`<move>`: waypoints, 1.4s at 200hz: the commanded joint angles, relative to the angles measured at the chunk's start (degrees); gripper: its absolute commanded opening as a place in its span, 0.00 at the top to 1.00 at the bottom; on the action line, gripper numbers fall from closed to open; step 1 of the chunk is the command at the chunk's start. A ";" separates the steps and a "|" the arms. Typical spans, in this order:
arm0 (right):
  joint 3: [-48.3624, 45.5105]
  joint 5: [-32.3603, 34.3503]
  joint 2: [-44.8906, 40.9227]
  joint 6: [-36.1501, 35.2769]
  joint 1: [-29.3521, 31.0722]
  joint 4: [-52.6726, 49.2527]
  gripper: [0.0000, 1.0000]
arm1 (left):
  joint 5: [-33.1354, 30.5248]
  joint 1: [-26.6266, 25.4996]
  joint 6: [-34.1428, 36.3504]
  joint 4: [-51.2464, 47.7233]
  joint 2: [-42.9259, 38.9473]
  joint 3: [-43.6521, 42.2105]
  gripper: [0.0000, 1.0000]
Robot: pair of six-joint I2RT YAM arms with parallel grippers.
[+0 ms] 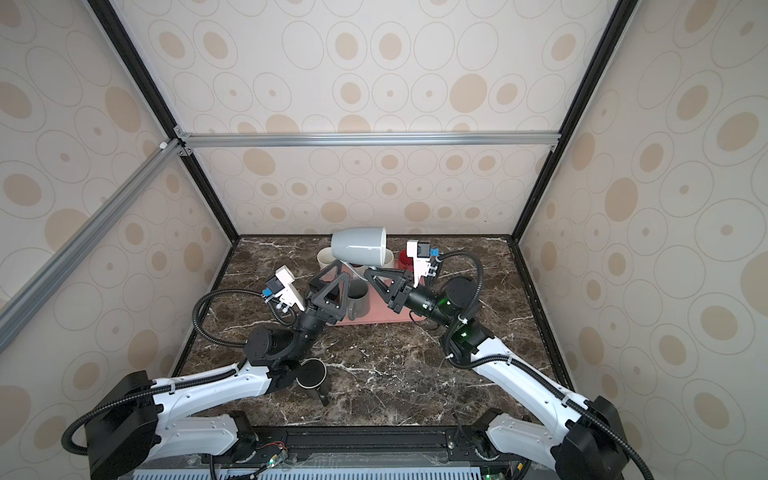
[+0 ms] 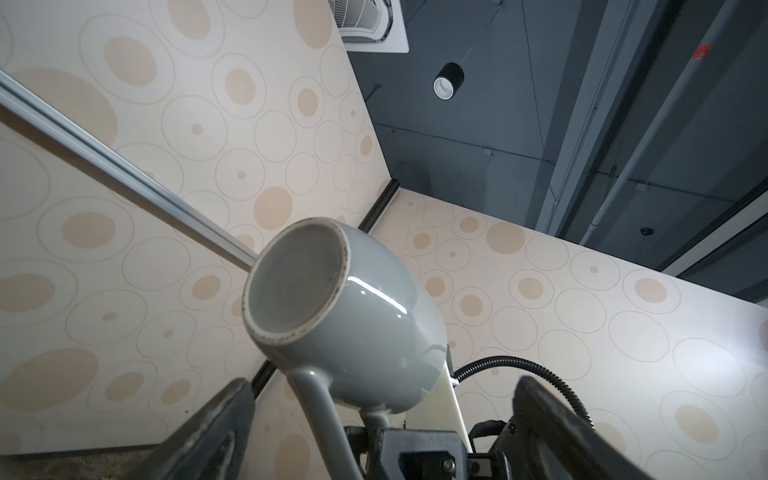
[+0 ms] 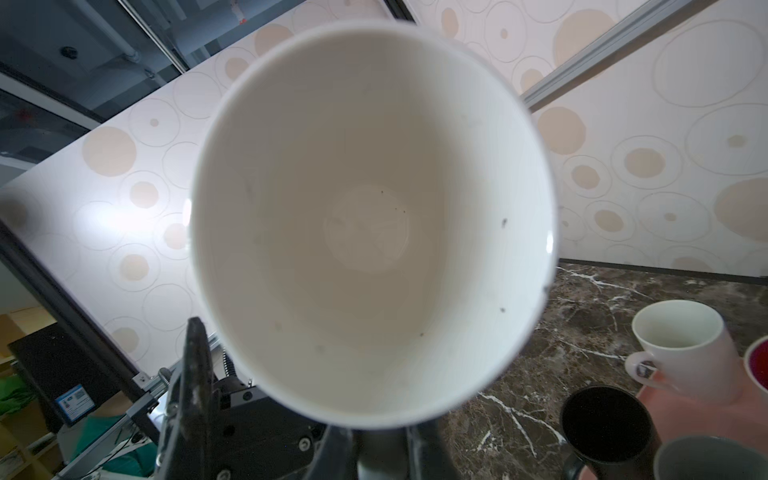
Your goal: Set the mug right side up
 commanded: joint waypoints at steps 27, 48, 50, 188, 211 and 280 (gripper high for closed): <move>4.39 9.91 -4.36 -10.30 0.07 -22.45 1.00 | -4.61 0.37 4.16 -15.23 -9.57 -2.54 0.01; 6.83 13.89 -3.67 -14.17 -0.02 -34.39 1.00 | -7.75 0.38 7.00 -26.85 -13.70 -1.57 0.01; 6.99 14.39 -3.58 -14.43 -0.02 -35.54 1.00 | -8.05 0.38 7.27 -27.75 -14.02 -1.53 0.01; 26.29 30.76 26.53 -27.36 -0.04 -68.05 1.00 | -18.41 0.46 13.40 -47.10 -26.04 -5.25 0.01; 27.99 31.75 30.44 -28.17 -0.06 -67.48 1.00 | -18.50 0.46 13.23 -48.47 -26.67 -5.30 0.01; 31.40 32.89 38.60 -28.86 0.02 -69.21 1.00 | -19.53 0.46 12.60 -49.40 -28.93 -6.53 0.01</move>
